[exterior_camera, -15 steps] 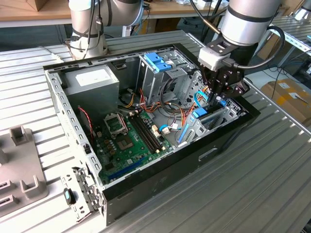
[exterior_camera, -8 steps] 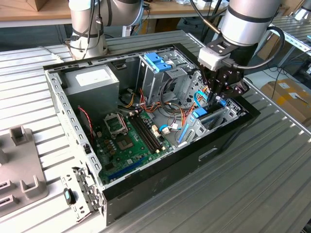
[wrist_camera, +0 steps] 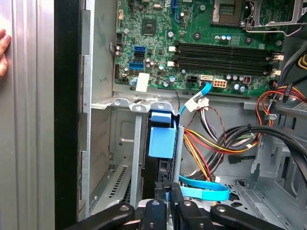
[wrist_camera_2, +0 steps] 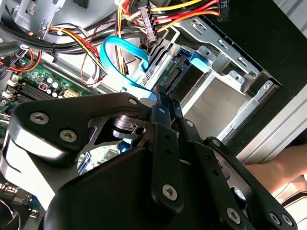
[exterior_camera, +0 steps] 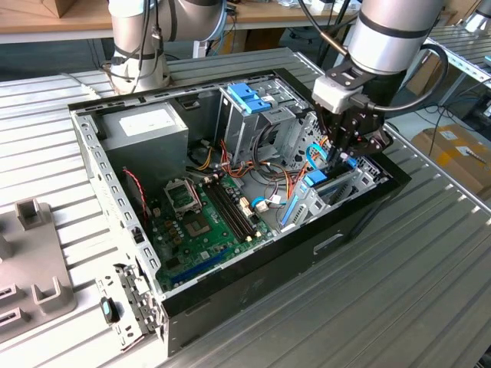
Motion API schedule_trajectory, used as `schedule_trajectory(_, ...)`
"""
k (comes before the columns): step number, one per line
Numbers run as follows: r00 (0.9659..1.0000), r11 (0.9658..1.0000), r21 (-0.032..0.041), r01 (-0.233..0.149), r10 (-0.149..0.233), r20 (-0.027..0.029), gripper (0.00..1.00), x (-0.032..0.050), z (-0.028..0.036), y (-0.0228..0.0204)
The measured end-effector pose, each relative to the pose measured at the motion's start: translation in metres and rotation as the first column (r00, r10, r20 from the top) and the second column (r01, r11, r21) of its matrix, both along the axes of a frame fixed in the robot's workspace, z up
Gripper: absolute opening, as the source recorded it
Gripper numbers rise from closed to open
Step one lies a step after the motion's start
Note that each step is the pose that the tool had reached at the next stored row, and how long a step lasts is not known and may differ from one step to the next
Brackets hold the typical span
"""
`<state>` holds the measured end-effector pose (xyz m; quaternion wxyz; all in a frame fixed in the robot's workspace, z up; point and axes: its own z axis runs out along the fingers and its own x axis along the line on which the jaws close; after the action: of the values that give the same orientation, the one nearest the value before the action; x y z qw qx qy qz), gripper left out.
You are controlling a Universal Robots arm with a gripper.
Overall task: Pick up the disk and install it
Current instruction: 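Insert the first disk wire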
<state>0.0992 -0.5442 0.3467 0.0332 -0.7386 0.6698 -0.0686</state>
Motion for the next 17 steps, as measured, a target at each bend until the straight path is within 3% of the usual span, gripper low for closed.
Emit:
schedule_trajectory(10, 1.0, 1.0, -0.0002, 0.0, 0.0, 0.0, 0.16, 0.0, -0.0074, -0.0008)
schedule_trajectory(17, 1.0, 1.0, 0.0, 0.0, 0.0, 0.0, 0.16, 0.0, -0.0076, -0.0009)
